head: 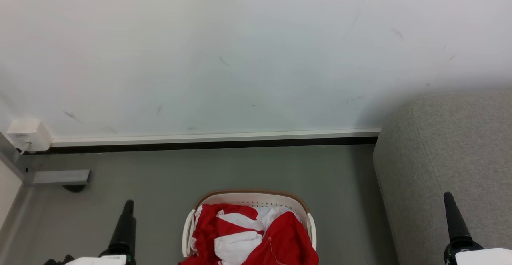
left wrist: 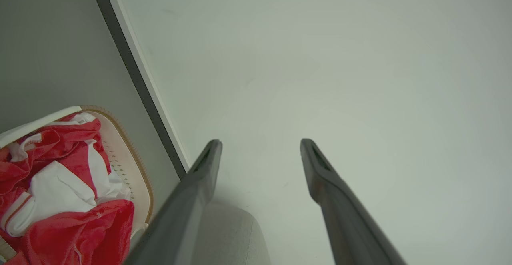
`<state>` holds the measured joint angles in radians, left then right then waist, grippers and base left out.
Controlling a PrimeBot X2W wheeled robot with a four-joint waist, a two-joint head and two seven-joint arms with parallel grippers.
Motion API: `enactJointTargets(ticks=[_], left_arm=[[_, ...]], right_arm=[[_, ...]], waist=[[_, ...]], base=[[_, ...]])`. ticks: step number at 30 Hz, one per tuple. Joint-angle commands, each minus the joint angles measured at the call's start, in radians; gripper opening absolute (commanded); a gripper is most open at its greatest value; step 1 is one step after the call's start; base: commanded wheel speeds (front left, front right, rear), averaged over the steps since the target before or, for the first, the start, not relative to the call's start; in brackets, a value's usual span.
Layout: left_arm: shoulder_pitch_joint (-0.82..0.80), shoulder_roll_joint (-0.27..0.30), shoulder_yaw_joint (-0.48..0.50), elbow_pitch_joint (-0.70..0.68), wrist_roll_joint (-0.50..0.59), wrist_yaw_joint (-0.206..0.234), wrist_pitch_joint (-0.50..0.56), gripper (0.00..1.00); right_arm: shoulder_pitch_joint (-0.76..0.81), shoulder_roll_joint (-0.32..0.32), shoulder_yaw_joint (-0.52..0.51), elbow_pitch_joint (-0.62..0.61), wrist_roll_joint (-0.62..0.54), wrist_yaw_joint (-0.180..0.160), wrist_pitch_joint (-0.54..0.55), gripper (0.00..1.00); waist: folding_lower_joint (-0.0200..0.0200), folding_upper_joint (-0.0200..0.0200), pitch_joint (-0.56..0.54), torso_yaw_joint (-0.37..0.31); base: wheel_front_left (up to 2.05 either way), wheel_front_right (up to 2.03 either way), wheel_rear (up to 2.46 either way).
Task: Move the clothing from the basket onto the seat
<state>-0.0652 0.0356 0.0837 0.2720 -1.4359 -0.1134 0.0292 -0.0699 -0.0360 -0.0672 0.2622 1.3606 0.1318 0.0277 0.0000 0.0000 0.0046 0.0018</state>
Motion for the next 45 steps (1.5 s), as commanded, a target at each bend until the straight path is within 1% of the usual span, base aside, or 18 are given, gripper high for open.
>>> enactJointTargets(ticks=[1,7,18,29,36,45], left_arm=[[-0.005,0.008,-0.004,-0.026,0.05,0.005,-0.014,1.0],[0.006,0.009,-0.017,-0.057,0.162,0.025,-0.039,1.0],[0.023,0.011,-0.044,-0.092,0.357,0.052,-0.082,1.0],[0.037,0.012,-0.067,-0.112,0.559,0.074,-0.118,1.0],[0.045,0.013,-0.08,-0.127,0.678,0.081,-0.141,1.0],[0.06,0.014,-0.096,-0.147,0.808,0.095,-0.165,1.0]], right_arm=[[-0.007,-0.01,0.008,-0.025,-0.06,0.0,-0.012,1.0],[0.0,-0.011,0.029,-0.052,-0.221,0.0,-0.037,1.0],[0.009,-0.012,0.084,-0.066,-0.438,-0.001,-0.079,1.0],[0.015,-0.013,0.12,-0.059,-0.602,-0.001,-0.116,1.0],[0.017,-0.014,0.136,-0.03,-0.702,-0.001,-0.138,1.0],[0.017,-0.015,0.151,-0.021,-0.808,-0.001,-0.164,1.0]], waist=[[0.0,0.0,0.0,0.0],[0.0,0.0,0.0,0.0],[0.0,0.0,0.0,0.0],[0.0,0.0,0.0,-0.002],[0.0,0.0,0.001,-0.005],[0.0,0.0,0.003,-0.009]], base=[[0.0,0.0,0.0],[0.0,0.0,0.0],[0.0,0.0,0.0],[0.0,0.0,0.0],[0.0,0.0,0.0],[0.0,0.0,0.0]])
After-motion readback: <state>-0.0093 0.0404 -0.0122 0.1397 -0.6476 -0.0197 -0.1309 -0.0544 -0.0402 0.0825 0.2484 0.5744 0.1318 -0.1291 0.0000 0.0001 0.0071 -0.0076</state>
